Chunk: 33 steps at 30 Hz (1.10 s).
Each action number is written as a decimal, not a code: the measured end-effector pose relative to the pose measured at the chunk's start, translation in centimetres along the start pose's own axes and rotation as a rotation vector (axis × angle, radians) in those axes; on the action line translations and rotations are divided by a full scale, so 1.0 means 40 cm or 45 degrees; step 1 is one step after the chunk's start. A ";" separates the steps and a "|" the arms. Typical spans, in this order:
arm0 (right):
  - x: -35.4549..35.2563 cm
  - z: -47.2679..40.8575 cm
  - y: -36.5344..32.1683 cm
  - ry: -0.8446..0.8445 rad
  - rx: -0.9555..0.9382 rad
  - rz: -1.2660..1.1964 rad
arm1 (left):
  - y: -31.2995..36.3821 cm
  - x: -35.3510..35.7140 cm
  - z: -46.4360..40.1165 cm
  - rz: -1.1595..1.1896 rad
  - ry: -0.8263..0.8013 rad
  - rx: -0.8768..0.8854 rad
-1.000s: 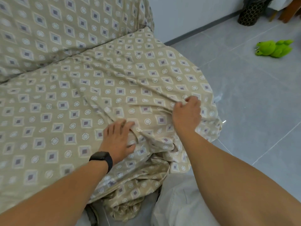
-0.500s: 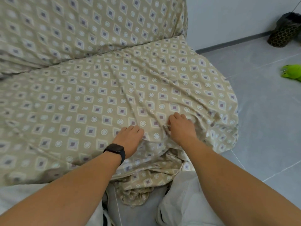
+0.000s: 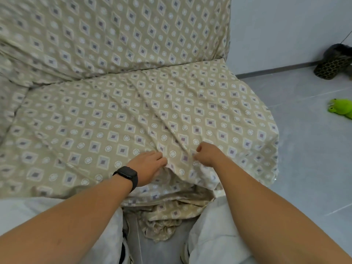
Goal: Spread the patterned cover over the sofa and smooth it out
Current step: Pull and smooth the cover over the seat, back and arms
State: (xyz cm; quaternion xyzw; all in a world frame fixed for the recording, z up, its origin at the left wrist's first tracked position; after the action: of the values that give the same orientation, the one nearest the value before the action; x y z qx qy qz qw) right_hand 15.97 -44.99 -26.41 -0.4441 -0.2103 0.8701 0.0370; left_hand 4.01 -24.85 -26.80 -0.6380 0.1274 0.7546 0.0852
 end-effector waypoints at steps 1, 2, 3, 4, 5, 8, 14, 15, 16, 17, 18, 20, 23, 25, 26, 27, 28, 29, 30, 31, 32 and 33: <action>0.006 0.015 -0.039 0.034 -0.024 -0.066 | -0.015 -0.012 0.023 0.003 -0.036 -0.047; 0.016 0.027 -0.078 0.066 -0.069 -0.134 | -0.031 -0.023 0.045 0.008 -0.072 -0.102; 0.029 0.042 -0.129 0.091 -0.145 -0.191 | -0.052 -0.038 0.081 0.012 -0.118 -0.173; 0.043 0.054 -0.177 0.103 -0.225 -0.238 | -0.075 -0.051 0.114 0.013 -0.151 -0.235; 0.059 0.066 -0.221 0.096 -0.298 -0.268 | -0.098 -0.062 0.147 0.016 -0.168 -0.290; 0.133 0.100 -0.364 0.032 -0.506 -0.258 | -0.193 -0.080 0.300 0.021 -0.220 -0.495; 0.287 0.159 -0.558 0.048 -0.757 0.121 | -0.351 -0.057 0.645 0.010 -0.281 -0.883; 0.310 0.165 -0.577 0.074 -0.791 0.214 | -0.370 -0.044 0.688 0.014 -0.295 -0.926; 0.340 0.170 -0.606 0.096 -0.841 0.318 | -0.391 -0.030 0.736 0.028 -0.290 -0.975; 0.365 0.171 -0.629 0.124 -0.882 0.411 | -0.409 -0.022 0.770 0.039 -0.281 -1.012; 0.393 0.170 -0.660 0.148 -0.913 0.489 | -0.431 -0.009 0.805 0.044 -0.273 -1.053; 0.428 0.159 -0.695 0.183 -0.905 0.580 | -0.457 0.009 0.835 0.032 -0.256 -1.104; 0.507 0.142 -0.762 0.177 -0.870 0.774 | -0.510 0.050 0.874 0.125 -0.187 -1.197; 0.560 0.130 -0.801 0.175 -0.853 0.858 | -0.553 0.078 0.888 0.207 -0.121 -1.264; 0.579 0.122 -0.815 0.191 -0.854 0.897 | -0.575 0.091 0.888 0.241 -0.072 -1.290; 0.584 0.118 -0.823 0.219 -0.872 0.931 | -0.590 0.096 0.884 0.251 -0.032 -1.311; 0.590 0.115 -0.832 0.237 -0.906 0.990 | -0.607 0.100 0.882 0.236 0.005 -1.328; 0.599 0.109 -0.839 0.234 -0.953 1.065 | -0.621 0.105 0.881 0.221 0.013 -1.336; 0.607 0.105 -0.840 0.213 -0.999 1.142 | -0.632 0.116 0.880 0.205 0.013 -1.327; 0.612 0.108 -0.838 0.190 -1.040 1.189 | -0.638 0.124 0.877 0.181 -0.009 -1.305; 0.621 0.115 -0.838 0.157 -1.070 1.220 | -0.641 0.132 0.880 0.164 -0.044 -1.293; 0.630 0.123 -0.835 0.124 -1.088 1.205 | -0.642 0.138 0.884 0.151 -0.074 -1.281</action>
State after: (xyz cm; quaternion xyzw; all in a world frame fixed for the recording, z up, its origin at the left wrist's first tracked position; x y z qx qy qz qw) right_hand -7.19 -9.94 -29.63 -0.5036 -0.3180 0.6104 -0.5221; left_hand -22.73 10.09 -28.97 -0.5705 -0.2182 0.7435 -0.2722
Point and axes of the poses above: each hand's wrist, its own z-axis away from the middle knuckle, its own x-axis out of the palm, y = z × x, the point moved 5 cm from there along -z, towards the middle knuckle, and after that the axes turned 2 degrees about -x, right-handed, at the moved point
